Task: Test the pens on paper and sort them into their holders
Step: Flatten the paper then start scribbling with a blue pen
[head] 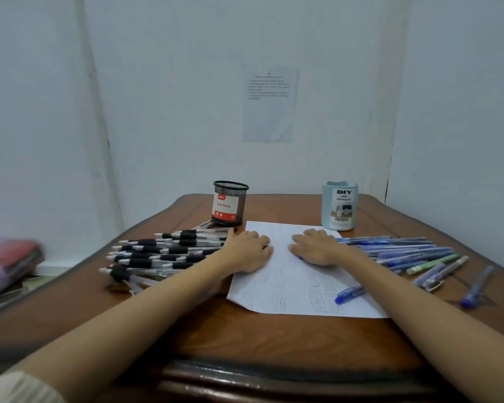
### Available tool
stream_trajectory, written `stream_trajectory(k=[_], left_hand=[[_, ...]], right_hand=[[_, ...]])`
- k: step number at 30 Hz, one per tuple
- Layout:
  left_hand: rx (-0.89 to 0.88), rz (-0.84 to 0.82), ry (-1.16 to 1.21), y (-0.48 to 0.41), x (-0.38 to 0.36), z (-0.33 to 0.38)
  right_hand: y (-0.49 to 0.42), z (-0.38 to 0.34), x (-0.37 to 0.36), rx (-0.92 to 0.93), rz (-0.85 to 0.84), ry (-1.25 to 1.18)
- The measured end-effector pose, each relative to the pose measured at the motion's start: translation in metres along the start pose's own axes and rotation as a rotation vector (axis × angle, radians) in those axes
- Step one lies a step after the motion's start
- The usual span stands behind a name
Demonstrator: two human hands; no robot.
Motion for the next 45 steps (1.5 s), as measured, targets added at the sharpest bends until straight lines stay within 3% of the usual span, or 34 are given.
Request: stream_trajectory(k=[5, 11, 15, 20, 24, 28, 33, 39, 45], left_hand=[[-0.059, -0.09, -0.023, 0.018, 0.004, -0.019], [-0.102, -0.069, -0.049, 0.03, 0.005, -0.036], [-0.148, 0.037, 0.185, 0.03, 0.013, -0.043], [0.09, 0.379, 0.488, 0.005, 0.043, -0.088], [0.337, 0.37, 0.761, -0.025, 0.05, -0.131], [0.398, 0.294, 1.002, -0.056, 0.052, -0.143], [0.364, 0.216, 0.951, -0.096, 0.035, -0.128], [0.331, 0.449, 1.118, -0.123, 0.049, -0.111], [0.322, 0.362, 1.03, -0.132, 0.034, -0.099]], right_hand=[[0.006, 0.023, -0.001, -0.011, 0.013, -0.027], [0.029, 0.048, 0.006, -0.002, 0.104, -0.031], [0.032, 0.048, 0.007, -0.003, 0.125, -0.048], [0.034, 0.032, 0.014, 0.035, 0.077, -0.01], [0.024, 0.029, 0.014, 0.074, 0.102, 0.026], [0.014, 0.033, 0.011, 0.104, 0.11, -0.023], [0.009, 0.036, 0.011, 0.132, 0.093, -0.023], [0.009, 0.036, 0.01, 0.137, 0.116, -0.042], [0.009, 0.035, 0.012, 0.138, 0.113, -0.034]])
Point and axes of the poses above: each hand's wrist, its own y-axis away from the middle knuckle, its own x-axis out of the back of the hand, z = x × y, the point moved 4 cm from there along -y, towards the middle knuckle, and after that the axes turned 5 degrees about -z, right-handed, at the moved point
